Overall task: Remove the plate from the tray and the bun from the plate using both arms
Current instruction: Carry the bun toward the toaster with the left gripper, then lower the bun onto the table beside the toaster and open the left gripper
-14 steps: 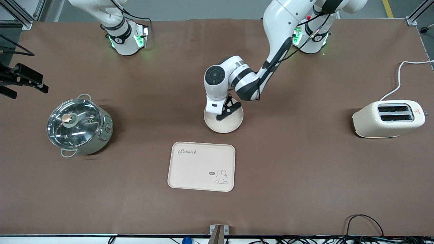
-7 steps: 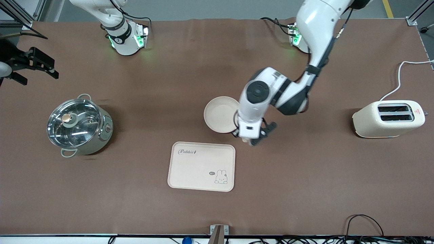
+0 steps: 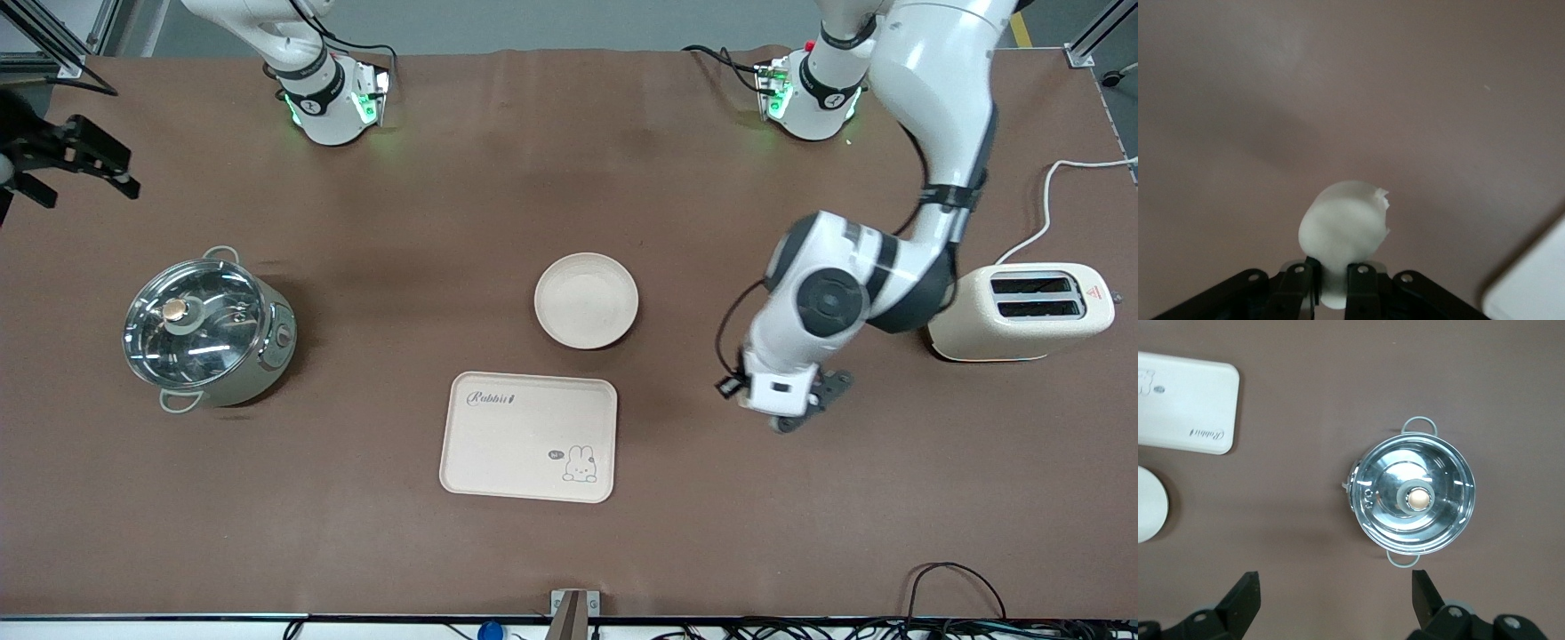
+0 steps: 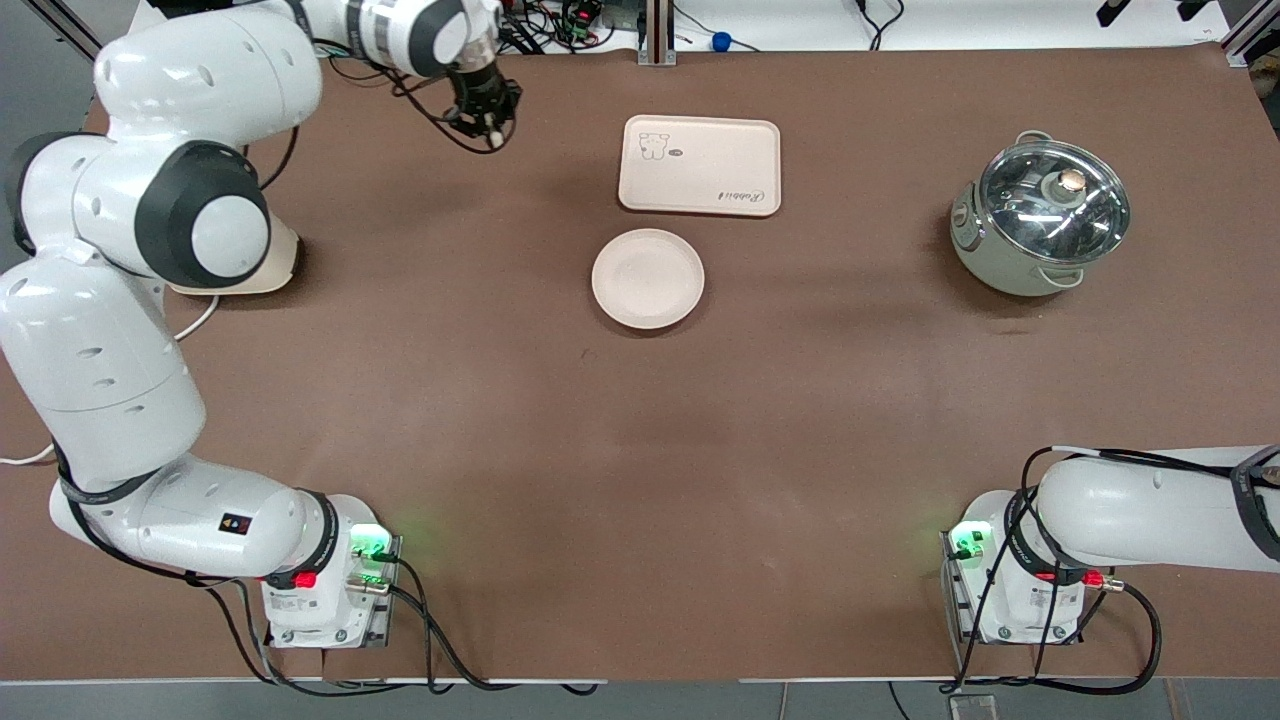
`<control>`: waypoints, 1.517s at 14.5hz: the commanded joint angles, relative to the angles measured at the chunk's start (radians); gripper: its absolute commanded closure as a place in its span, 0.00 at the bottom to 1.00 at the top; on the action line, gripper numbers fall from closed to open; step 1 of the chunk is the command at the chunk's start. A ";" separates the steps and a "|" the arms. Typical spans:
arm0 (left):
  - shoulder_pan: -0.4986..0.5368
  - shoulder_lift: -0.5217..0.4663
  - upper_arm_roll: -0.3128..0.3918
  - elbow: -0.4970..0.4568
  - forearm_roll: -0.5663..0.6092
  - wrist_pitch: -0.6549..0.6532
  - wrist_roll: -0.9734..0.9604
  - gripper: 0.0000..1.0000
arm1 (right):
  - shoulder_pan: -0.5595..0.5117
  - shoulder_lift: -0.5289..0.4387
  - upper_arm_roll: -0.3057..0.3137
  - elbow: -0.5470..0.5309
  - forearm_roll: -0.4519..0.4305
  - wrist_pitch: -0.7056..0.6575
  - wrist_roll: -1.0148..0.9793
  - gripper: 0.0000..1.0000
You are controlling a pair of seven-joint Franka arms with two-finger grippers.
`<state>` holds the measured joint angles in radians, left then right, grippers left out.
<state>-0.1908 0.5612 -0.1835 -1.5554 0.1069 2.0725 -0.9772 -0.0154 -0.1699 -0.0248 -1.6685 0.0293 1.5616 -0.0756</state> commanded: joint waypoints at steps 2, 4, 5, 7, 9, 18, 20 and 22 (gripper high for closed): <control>0.102 0.065 -0.008 -0.002 0.017 0.040 0.129 0.82 | 0.012 -0.026 -0.015 -0.016 -0.025 0.011 0.069 0.00; 0.164 0.118 -0.010 0.000 0.016 0.081 0.190 0.77 | 0.014 -0.026 -0.032 -0.003 -0.015 -0.012 0.074 0.00; 0.178 0.144 -0.010 -0.002 0.016 0.115 0.195 0.77 | 0.015 -0.026 -0.032 -0.003 -0.008 -0.033 0.076 0.00; 0.175 0.184 -0.008 0.000 0.016 0.181 0.190 0.77 | 0.012 -0.026 -0.032 -0.004 -0.002 -0.034 0.079 0.00; 0.180 0.210 -0.005 -0.003 0.017 0.210 0.193 0.76 | 0.012 -0.026 -0.030 -0.005 -0.003 -0.034 0.077 0.00; 0.212 0.140 -0.004 0.001 0.114 0.184 0.288 0.00 | 0.014 -0.026 -0.029 -0.003 -0.011 -0.037 0.077 0.00; 0.223 0.071 -0.004 0.017 0.113 0.147 0.349 0.00 | 0.014 -0.026 -0.029 -0.003 -0.011 -0.034 0.076 0.00; 0.251 0.007 -0.017 0.021 0.103 0.126 0.443 0.00 | 0.015 -0.026 -0.029 -0.003 -0.012 -0.029 0.076 0.00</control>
<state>0.0349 0.6554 -0.1869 -1.5140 0.2009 2.2387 -0.6067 -0.0104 -0.1783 -0.0493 -1.6637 0.0276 1.5324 -0.0142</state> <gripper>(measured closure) 0.000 0.000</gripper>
